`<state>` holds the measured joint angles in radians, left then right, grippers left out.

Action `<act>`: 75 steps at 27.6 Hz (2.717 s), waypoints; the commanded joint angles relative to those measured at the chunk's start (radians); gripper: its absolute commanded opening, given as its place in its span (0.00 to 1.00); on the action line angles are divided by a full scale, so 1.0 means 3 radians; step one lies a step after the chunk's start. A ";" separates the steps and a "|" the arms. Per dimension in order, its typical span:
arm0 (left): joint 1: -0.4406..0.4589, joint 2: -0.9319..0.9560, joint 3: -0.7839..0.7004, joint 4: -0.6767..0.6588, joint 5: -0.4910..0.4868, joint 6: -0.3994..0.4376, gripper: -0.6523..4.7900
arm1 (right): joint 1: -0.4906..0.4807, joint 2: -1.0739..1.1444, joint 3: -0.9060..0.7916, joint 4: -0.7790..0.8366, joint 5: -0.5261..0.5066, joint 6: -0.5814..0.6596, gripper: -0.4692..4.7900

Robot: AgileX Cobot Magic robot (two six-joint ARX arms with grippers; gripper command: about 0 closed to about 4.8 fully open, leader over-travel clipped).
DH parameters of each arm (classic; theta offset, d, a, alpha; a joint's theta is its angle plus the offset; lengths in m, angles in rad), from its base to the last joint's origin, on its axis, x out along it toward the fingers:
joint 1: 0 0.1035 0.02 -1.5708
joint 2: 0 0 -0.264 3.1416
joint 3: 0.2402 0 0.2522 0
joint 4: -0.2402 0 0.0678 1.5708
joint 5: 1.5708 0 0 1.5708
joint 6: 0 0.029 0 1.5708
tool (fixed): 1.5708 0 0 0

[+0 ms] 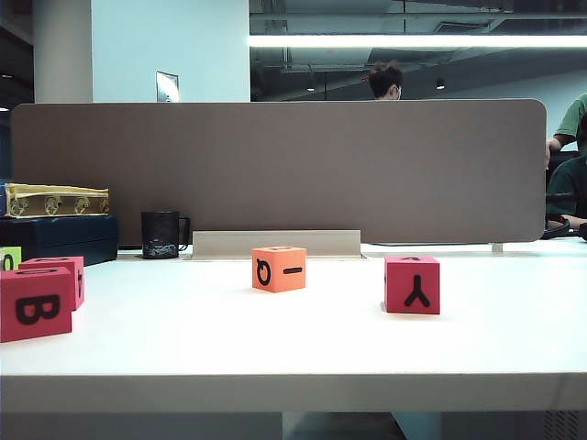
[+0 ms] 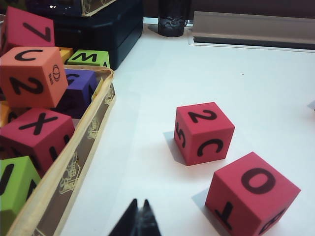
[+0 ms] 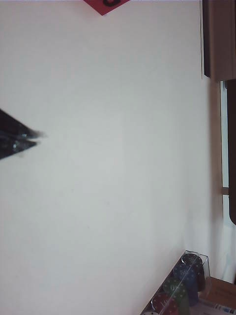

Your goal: Select the appropriate blocks from the scattered letter blocks on the table and arrange them in a row to spell out "2024".

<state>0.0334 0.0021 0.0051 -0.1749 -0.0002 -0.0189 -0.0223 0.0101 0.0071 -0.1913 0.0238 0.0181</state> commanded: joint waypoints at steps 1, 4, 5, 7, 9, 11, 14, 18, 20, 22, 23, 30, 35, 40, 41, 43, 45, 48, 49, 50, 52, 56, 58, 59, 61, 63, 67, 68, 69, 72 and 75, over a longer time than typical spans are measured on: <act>-0.0003 0.0001 0.0003 -0.0036 0.0013 0.0003 0.11 | 0.0001 -0.0039 -0.0018 0.0029 -0.0003 0.0015 0.09; -0.0003 0.0001 0.0003 -0.0036 0.0013 0.0003 0.11 | 0.0001 -0.0039 -0.0019 0.0029 -0.0003 0.0015 0.09; -0.0003 0.0001 0.0003 -0.0036 0.0013 0.0003 0.11 | 0.0001 -0.0039 -0.0018 0.0029 -0.0003 0.0015 0.09; -0.0003 0.0001 0.0003 -0.0036 0.0014 0.0001 0.11 | 0.0001 -0.0039 -0.0018 0.0029 -0.0003 0.0015 0.09; -0.0003 0.0001 0.0003 -0.0036 0.0014 0.0001 0.11 | 0.0001 -0.0039 -0.0018 0.0029 -0.0003 0.0015 0.09; -0.0003 0.0001 0.0003 -0.0036 0.0017 -0.0001 0.11 | 0.0001 -0.0039 -0.0018 0.0036 -0.0037 0.0032 0.09; -0.0003 0.0001 0.0003 -0.0034 0.0084 -0.0178 0.11 | 0.0001 -0.0039 -0.0018 0.0090 -0.0254 0.0249 0.09; -0.0003 0.0001 0.0003 -0.0015 0.0230 -0.0490 0.11 | 0.0001 -0.0039 -0.0018 0.0248 -0.0768 0.0657 0.09; -0.0003 0.0001 0.0003 -0.0009 0.0287 -0.0554 0.11 | 0.0001 -0.0039 -0.0018 0.0333 -0.0984 0.0661 0.09; -0.0003 0.0001 0.0003 -0.0008 0.0314 -0.0556 0.11 | 0.0004 -0.0039 -0.0018 0.0373 -0.0988 0.0662 0.09; -0.0003 0.0001 0.0003 -0.0006 0.0314 -0.0612 0.11 | 0.0005 -0.0039 -0.0018 0.0390 -0.0988 0.0664 0.09; -0.0003 0.0001 0.0003 -0.0001 0.0348 -0.1185 0.11 | 0.0004 -0.0039 -0.0018 0.0479 -0.1212 0.1568 0.09; -0.0003 0.0001 0.0003 0.0039 0.0538 -0.1506 0.11 | 0.0005 -0.0039 -0.0018 0.0487 -0.1237 0.1778 0.09; -0.0003 0.0001 0.0013 0.0078 0.0619 -0.1834 0.11 | 0.0009 -0.0039 -0.0011 0.0481 -0.1312 0.2017 0.09; -0.0003 0.0001 0.0013 0.0109 0.0671 -0.1869 0.11 | 0.0009 -0.0039 -0.0008 0.0482 -0.1312 0.2063 0.09; -0.0003 0.0001 0.0015 0.0173 0.0774 -0.1872 0.11 | 0.0009 -0.0039 0.0000 0.0501 -0.1328 0.2117 0.09; -0.0003 0.0001 0.0022 0.0193 0.0835 -0.1873 0.11 | 0.0009 -0.0039 0.0009 0.0504 -0.1363 0.2126 0.09; -0.0003 0.0001 0.0055 0.0189 0.0843 -0.1906 0.11 | 0.0010 -0.0039 0.0056 0.0478 -0.1375 0.2126 0.08; -0.0003 0.0001 0.0085 0.0188 0.0839 -0.1985 0.11 | 0.0010 -0.0039 0.0107 0.0478 -0.1373 0.2125 0.08; -0.0003 0.0001 0.0108 0.0193 0.0857 -0.2017 0.11 | 0.0010 -0.0039 0.0136 0.0478 -0.1373 0.2122 0.08; -0.0003 0.0003 0.0188 0.0189 0.0961 -0.2035 0.11 | 0.0009 -0.0038 0.0245 0.0477 -0.1372 0.2124 0.08; -0.0003 0.0009 0.0324 0.0165 0.1062 -0.2037 0.11 | 0.0010 -0.0025 0.0421 0.0460 -0.1371 0.2121 0.08; -0.0003 0.0020 0.0426 0.0075 0.1064 -0.2035 0.11 | 0.0010 -0.0024 0.0502 0.0444 -0.1371 0.2118 0.08; -0.0003 0.0022 0.0539 -0.0053 0.1063 -0.2033 0.11 | 0.0010 -0.0019 0.0599 0.0423 -0.1371 0.2118 0.08; -0.0003 0.0023 0.0645 -0.0170 0.1066 -0.2031 0.11 | 0.0009 0.0011 0.0702 0.0380 -0.1371 0.2113 0.08; -0.0003 0.0047 0.0818 -0.0291 0.1066 -0.1989 0.11 | 0.0010 0.0130 0.0905 0.0354 -0.1372 0.2078 0.08; -0.0003 0.0195 0.1082 -0.0366 0.1068 -0.1839 0.11 | 0.0010 0.0417 0.1203 0.0334 -0.1413 0.1912 0.08; -0.0003 0.0247 0.1143 -0.0379 0.1077 -0.1802 0.11 | 0.0010 0.0510 0.1286 0.0308 -0.1431 0.1863 0.08; -0.0003 0.0303 0.1205 -0.0399 0.1087 -0.1755 0.11 | 0.0010 0.0629 0.1399 0.0254 -0.1451 0.1792 0.08; -0.0003 0.0542 0.1431 -0.0520 0.1127 -0.1581 0.11 | 0.0011 0.0999 0.1712 0.0084 -0.1526 0.1584 0.08; -0.0003 0.0849 0.1699 -0.0722 0.1129 -0.1363 0.11 | 0.0011 0.1397 0.2031 -0.0079 -0.1638 0.1400 0.08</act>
<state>0.0330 0.2260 0.4843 -0.3603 0.3313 -0.4824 -0.0200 0.3805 0.5755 -0.1837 -0.4393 0.4866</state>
